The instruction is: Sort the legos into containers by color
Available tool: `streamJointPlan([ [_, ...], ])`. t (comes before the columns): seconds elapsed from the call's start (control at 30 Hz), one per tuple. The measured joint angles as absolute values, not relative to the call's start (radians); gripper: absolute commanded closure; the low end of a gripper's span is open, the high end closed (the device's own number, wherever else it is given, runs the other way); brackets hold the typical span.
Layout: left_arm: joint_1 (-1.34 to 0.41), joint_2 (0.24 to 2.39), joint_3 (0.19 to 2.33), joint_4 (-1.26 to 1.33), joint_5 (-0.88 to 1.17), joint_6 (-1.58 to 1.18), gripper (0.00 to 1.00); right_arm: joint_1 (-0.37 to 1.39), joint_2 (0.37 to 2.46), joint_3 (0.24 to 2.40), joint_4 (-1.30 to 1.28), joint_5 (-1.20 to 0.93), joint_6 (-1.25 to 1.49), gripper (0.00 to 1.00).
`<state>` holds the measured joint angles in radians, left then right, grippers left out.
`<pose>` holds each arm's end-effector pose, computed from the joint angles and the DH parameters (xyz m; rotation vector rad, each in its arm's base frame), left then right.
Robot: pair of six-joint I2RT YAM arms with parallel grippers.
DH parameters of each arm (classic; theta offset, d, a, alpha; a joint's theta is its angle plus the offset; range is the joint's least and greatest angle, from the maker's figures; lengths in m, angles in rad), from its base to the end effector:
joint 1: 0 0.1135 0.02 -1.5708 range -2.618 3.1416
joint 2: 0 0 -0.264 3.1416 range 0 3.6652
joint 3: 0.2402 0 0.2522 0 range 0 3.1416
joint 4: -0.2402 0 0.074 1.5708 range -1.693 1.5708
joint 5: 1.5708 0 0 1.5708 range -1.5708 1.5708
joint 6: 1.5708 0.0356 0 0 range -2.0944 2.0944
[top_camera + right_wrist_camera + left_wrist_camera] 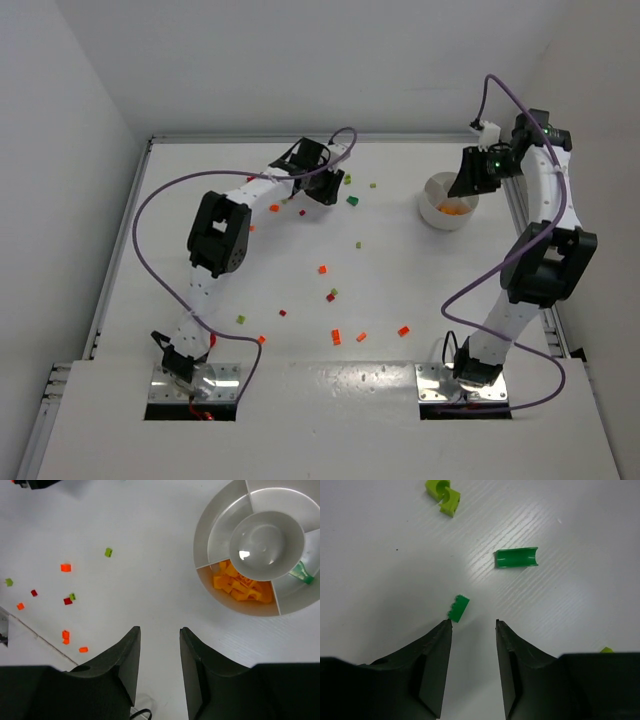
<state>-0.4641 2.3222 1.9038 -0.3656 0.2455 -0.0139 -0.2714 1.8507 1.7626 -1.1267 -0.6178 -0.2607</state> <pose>0.4658 -0.2429 0.1851 0.6507 2.2953 -0.5197 0.3698 -0.0815 0.3089 -0.1335 2.5650 0.6682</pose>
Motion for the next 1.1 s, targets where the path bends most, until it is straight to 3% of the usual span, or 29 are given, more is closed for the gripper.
streamJointPlan([
  [0.47,-0.470,2.420,1.969,-0.379,0.201,0.044,0.54,-0.271,1.862,1.771,-1.133,-0.661,-0.254,0.63],
  [0.6,-0.470,2.421,1.971,-0.379,0.201,0.046,0.62,-0.271,1.862,1.771,-1.136,-0.672,-0.255,0.65],
  [0.73,-0.470,2.426,1.975,-0.378,0.206,0.055,0.81,-0.268,1.864,1.771,-1.152,-0.695,-0.263,0.66],
  [0.83,-0.470,2.429,1.980,-0.377,0.217,0.065,0.88,-0.259,1.866,1.771,-1.165,-0.710,-0.265,0.66],
  [1.1,-0.470,2.362,1.863,-0.334,0.274,0.066,0.97,-0.173,1.866,1.686,-1.148,-0.815,-0.249,0.66],
])
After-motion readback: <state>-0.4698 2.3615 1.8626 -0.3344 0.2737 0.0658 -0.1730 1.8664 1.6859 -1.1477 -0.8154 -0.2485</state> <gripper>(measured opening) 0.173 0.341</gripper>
